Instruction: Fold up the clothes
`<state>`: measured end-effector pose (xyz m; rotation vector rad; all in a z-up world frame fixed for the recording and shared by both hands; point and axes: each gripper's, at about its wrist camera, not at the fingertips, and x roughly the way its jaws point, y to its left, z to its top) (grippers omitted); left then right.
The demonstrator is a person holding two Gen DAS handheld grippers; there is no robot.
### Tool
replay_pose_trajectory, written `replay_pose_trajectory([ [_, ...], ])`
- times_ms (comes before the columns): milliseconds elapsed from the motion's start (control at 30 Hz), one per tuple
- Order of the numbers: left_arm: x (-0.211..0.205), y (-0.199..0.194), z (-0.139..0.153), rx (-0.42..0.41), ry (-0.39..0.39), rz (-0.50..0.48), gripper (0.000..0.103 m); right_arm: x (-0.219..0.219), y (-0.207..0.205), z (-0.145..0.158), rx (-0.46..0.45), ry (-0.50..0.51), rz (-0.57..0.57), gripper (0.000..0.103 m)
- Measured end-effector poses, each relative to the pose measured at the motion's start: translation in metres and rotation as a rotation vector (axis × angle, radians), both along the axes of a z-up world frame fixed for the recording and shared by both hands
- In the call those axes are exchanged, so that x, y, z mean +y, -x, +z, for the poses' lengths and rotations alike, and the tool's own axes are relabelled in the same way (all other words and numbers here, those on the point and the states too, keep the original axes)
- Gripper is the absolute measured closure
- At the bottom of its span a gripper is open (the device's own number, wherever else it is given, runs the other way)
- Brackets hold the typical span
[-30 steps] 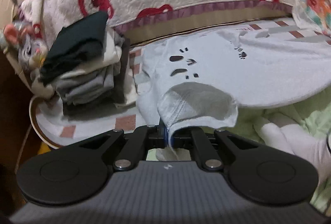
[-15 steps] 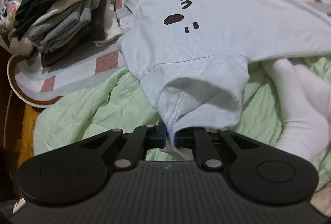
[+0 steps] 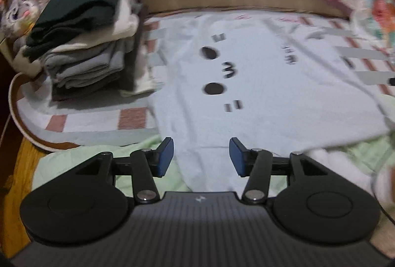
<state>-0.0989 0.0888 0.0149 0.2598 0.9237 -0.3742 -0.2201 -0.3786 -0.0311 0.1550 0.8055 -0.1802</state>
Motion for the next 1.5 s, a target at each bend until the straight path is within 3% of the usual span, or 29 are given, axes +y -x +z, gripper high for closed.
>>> replay_pose_trajectory([
  [133, -0.016, -0.043, -0.006, 0.044, 0.030, -0.026, 0.053, 0.005, -0.057, 0.025, -0.022, -0.089, 0.131, 0.049],
  [200, -0.024, -0.063, -0.005, 0.016, 0.024, -0.033, 0.052, 0.005, -0.091, 0.042, -0.025, -0.150, 0.187, 0.049],
  [267, -0.030, -0.085, -0.004, -0.060, 0.002, -0.037, 0.051, 0.005, -0.131, 0.054, 0.054, -0.146, 0.254, 0.049],
  [300, -0.033, -0.098, -0.004, -0.106, -0.004, -0.031, 0.046, 0.005, -0.153, 0.058, 0.113, -0.121, 0.291, 0.055],
  [333, -0.036, -0.110, -0.004, -0.152, -0.011, -0.023, 0.037, 0.006, -0.174, 0.062, 0.172, -0.096, 0.327, 0.092],
  [367, -0.036, -0.124, -0.003, -0.203, -0.031, 0.001, 0.035, 0.006, -0.195, 0.065, 0.230, -0.070, 0.364, 0.103],
  [433, -0.039, -0.149, -0.003, -0.271, -0.065, 0.012, 0.034, 0.006, -0.236, 0.072, 0.342, -0.019, 0.425, 0.100],
  [500, -0.045, -0.173, -0.006, -0.297, -0.055, 0.001, 0.034, -0.005, -0.269, 0.070, 0.404, 0.021, 0.397, 0.101],
  [600, -0.059, -0.212, -0.021, -0.256, -0.005, -0.005, 0.033, -0.030, -0.309, 0.055, 0.405, -0.056, 0.312, 0.095],
  [733, -0.084, -0.258, -0.052, -0.171, 0.040, 0.009, 0.033, -0.077, -0.333, -0.008, 0.409, -0.264, 0.079, 0.083],
  [900, -0.111, -0.313, -0.075, -0.192, -0.005, 0.032, 0.033, -0.130, -0.330, -0.067, 0.276, -0.411, -0.071, 0.080],
  [1033, -0.131, -0.345, -0.091, -0.229, -0.005, 0.043, 0.033, -0.153, -0.302, -0.083, 0.064, -0.370, -0.185, 0.069],
  [1100, -0.142, -0.356, -0.101, -0.229, 0.011, 0.065, 0.033, -0.163, -0.291, -0.097, 0.026, -0.513, -0.178, 0.069],
  [1167, -0.151, -0.359, -0.108, -0.231, 0.024, 0.068, 0.033, -0.167, -0.290, -0.109, 0.019, -0.623, -0.148, 0.069],
  [1233, -0.159, -0.357, -0.112, -0.235, 0.035, 0.055, 0.033, -0.168, -0.298, -0.119, 0.052, -0.678, -0.120, 0.057],
  [1367, -0.175, -0.353, -0.119, -0.244, 0.057, 0.029, 0.033, -0.168, -0.319, -0.135, 0.095, -0.658, -0.153, 0.056],
  [1400, -0.179, -0.352, -0.121, -0.246, 0.061, 0.022, 0.033, -0.168, -0.321, -0.137, 0.080, -0.679, -0.152, 0.062],
  [1433, -0.182, -0.349, -0.120, -0.253, 0.057, 0.012, 0.033, -0.167, -0.323, -0.138, 0.059, -0.697, -0.144, 0.089],
  [1467, -0.182, -0.348, -0.120, -0.259, 0.050, 0.008, 0.033, -0.161, -0.326, -0.132, 0.019, -0.705, -0.114, 0.098],
  [1500, -0.182, -0.346, -0.120, -0.265, 0.044, 0.004, 0.033, -0.156, -0.328, -0.125, -0.026, -0.705, -0.084, 0.099],
])
